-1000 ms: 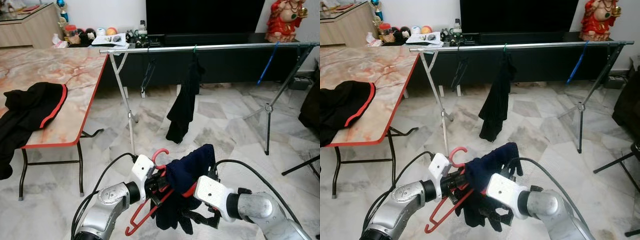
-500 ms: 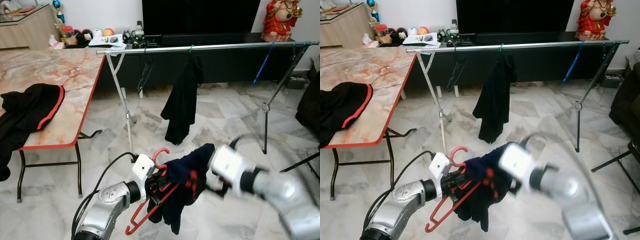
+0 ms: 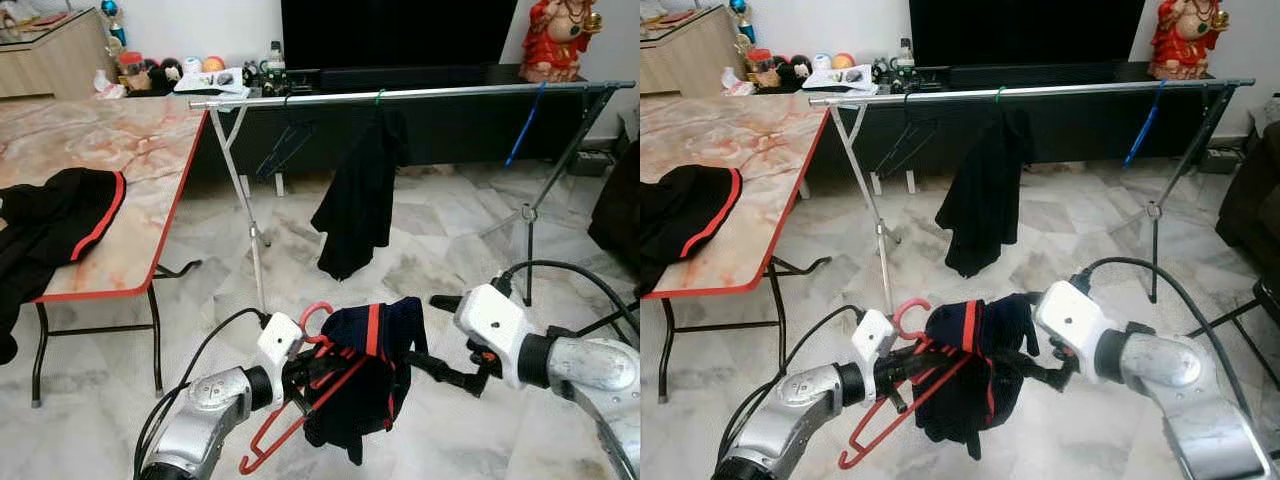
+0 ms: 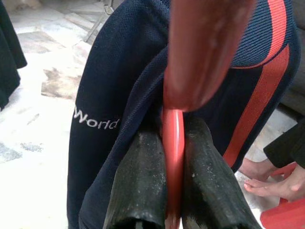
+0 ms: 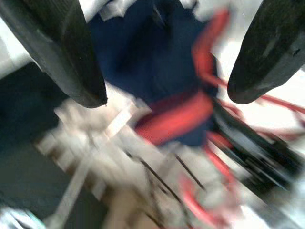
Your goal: Hang hanger
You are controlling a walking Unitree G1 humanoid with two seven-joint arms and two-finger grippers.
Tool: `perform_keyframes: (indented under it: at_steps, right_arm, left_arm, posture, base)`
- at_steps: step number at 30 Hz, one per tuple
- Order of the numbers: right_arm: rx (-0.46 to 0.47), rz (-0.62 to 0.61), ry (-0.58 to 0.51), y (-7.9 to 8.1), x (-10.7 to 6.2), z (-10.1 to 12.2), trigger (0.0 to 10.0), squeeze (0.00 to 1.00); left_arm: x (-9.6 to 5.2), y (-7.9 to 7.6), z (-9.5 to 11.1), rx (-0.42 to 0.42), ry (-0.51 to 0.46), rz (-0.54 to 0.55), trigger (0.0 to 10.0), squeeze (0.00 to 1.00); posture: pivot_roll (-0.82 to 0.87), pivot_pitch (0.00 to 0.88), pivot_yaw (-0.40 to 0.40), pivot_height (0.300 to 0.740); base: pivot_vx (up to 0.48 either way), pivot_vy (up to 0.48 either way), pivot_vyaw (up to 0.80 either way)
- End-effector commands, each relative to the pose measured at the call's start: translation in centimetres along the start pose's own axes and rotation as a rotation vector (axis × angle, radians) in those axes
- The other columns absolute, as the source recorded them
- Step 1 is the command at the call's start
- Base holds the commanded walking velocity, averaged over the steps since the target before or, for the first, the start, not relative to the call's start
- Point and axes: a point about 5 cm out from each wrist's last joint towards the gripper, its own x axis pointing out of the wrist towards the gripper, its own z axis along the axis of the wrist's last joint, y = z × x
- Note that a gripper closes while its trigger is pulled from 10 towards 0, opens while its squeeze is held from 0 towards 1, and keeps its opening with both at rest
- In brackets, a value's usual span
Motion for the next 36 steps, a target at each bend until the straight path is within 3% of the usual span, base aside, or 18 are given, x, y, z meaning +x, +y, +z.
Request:
perform_keyframes:
  at_steps: [1,6,16,21,29,36]
  right_arm:
    - [-0.024,0.063,-0.049,0.8,0.0,0.8,10.0,0.00]
    - [-0.086,-0.047,0.049,-1.7,-1.1,-0.7,10.0,0.00]
    - [-0.084,0.029,0.146,-2.5,-3.0,-2.8,10.0,0.00]
    - [-0.054,0.118,0.223,-2.5,-4.0,-4.9,10.0,0.00]
    - [-0.063,0.180,0.240,-3.1,-4.2,-5.5,10.0,0.00]
    - [-0.087,0.197,0.217,-4.0,-3.2,-5.3,10.0,0.00]
  left_arm:
    - [-0.1,0.0,0.4,0.020,-0.024,-0.012,10.0,0.00]
    - [-0.2,-0.2,0.6,0.029,-0.028,-0.049,10.0,0.00]
    - [-1.0,0.0,1.2,0.118,-0.056,-0.109,10.0,0.00]
    - [-1.5,-1.0,1.3,0.172,-0.055,-0.219,10.0,0.00]
    - [-1.9,-1.4,0.9,0.233,-0.020,-0.276,10.0,0.00]
    - [-2.2,-1.6,0.9,0.263,-0.006,-0.317,10.0,0.00]
  posture:
    - [0.03,0.090,0.022,0.740]
    - [0.02,0.090,0.022,0.740]
    - [0.02,0.090,0.016,0.740]
    - [0.02,0.090,0.012,0.740]
    - [0.02,0.090,0.011,0.740]
    - [0.02,0.082,0.008,0.740]
  base:
    - [0.000,0.000,0.00]
    - [0.000,0.000,0.00]
    - [0.000,0.000,0.00]
    - [0.000,0.000,0.00]
    - [0.000,0.000,0.00]
    - [0.000,0.000,0.00]
